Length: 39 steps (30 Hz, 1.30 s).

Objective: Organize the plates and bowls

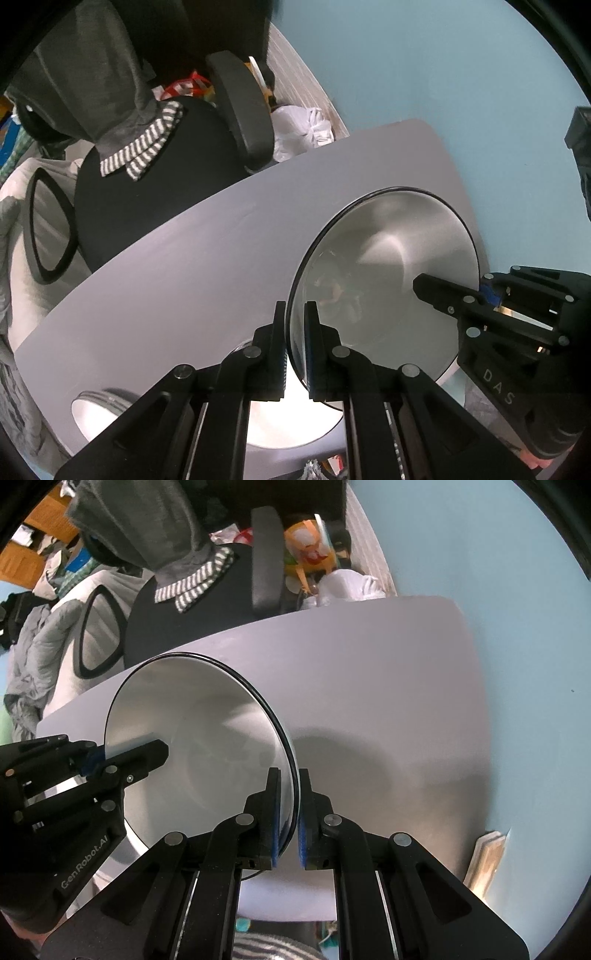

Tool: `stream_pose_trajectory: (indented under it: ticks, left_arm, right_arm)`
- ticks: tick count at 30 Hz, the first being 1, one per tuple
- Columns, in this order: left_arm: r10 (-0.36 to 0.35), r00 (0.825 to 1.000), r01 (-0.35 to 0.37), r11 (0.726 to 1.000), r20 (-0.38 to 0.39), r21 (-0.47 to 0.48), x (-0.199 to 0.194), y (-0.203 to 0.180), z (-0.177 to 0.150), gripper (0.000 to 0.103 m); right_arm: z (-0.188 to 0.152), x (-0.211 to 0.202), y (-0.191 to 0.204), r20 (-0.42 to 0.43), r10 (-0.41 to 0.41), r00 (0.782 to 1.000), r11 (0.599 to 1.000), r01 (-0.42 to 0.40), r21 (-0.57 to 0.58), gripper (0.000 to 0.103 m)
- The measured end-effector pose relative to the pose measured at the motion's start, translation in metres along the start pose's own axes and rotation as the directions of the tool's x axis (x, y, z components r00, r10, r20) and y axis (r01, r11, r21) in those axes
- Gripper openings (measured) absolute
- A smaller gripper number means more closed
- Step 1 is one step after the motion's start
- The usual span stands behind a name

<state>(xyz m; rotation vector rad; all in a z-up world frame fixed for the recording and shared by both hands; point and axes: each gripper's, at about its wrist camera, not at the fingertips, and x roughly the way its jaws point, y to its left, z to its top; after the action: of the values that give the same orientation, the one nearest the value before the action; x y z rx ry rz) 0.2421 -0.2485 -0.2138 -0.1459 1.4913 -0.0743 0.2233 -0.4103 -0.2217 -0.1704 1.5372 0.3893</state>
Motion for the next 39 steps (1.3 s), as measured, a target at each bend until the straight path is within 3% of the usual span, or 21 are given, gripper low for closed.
stream_pose_trajectory:
  ticks: [19,39]
  left_arm:
    - [0.014,1.0,-0.016,0.994,-0.016,-0.111,-0.005,0.044,-0.07,0.007]
    - [0.01,0.998,-0.018,0.99,-0.06,-0.137,0.018,0.053,-0.081,0.007]
  right_arm:
    - [-0.035,0.014,0.067,-0.064,0.012,0.998,0.993,-0.02,-0.118,0.008]
    - [-0.04,0.038,0.079,-0.117,-0.038,0.992,0.987,0.019,-0.158,0.008]
